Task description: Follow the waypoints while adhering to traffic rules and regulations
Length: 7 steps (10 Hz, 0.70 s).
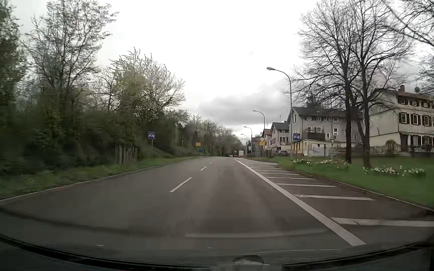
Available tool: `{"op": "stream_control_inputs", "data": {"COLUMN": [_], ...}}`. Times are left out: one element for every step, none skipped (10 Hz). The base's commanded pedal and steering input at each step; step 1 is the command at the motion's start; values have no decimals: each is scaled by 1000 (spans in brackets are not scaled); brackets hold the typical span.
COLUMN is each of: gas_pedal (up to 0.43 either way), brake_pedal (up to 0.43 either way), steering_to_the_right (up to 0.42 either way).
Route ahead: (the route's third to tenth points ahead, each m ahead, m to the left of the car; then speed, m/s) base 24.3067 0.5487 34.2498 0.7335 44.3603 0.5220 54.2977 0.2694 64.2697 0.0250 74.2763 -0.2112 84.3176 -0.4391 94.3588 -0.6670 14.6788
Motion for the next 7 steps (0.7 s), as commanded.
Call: {"op": "stream_control_inputs", "data": {"gas_pedal": [138, 138, 138, 138, 138, 138, 138], "brake_pedal": [0, 0, 0, 0, 0, 0, 0], "steering_to_the_right": [4, 4, 4, 3, 3, 3, 3]}}
